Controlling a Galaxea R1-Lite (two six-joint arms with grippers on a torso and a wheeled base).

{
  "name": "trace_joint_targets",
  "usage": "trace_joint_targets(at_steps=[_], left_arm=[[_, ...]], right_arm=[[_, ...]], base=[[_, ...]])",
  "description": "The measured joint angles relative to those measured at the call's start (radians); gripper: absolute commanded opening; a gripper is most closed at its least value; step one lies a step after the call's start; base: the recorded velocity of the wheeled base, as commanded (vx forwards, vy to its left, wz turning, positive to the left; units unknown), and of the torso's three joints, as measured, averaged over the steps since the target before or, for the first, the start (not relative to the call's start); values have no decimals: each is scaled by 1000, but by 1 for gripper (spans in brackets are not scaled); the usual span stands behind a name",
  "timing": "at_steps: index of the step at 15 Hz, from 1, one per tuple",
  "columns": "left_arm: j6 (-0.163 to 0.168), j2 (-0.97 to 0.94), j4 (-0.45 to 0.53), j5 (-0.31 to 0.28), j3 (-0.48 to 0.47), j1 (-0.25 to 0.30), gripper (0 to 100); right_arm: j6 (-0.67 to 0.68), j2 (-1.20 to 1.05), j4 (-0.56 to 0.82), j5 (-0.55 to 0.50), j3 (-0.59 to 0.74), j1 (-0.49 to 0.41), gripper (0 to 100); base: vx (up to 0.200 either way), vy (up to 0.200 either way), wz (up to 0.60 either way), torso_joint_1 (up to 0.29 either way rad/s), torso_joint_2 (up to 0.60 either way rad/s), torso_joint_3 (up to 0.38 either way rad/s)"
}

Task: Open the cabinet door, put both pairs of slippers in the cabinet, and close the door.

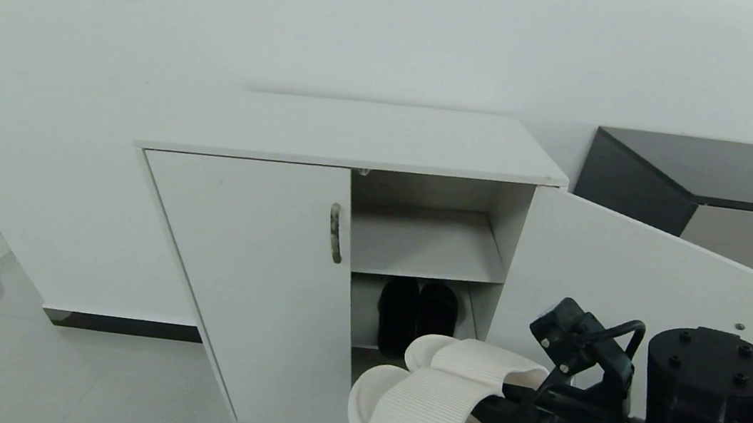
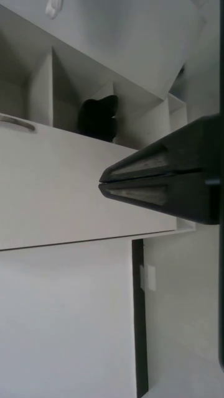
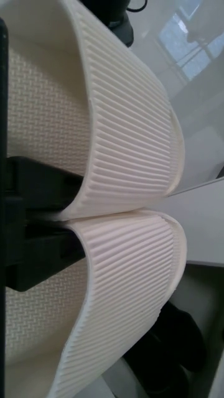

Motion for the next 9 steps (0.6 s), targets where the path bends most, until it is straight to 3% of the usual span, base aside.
trace_joint_targets(at_steps=[9], left_arm=[[0,0,0,0,0,0,0]], right_arm=[[-10,6,-3,7,10,0,0]], base=[[0,0,0,-165,462,301]])
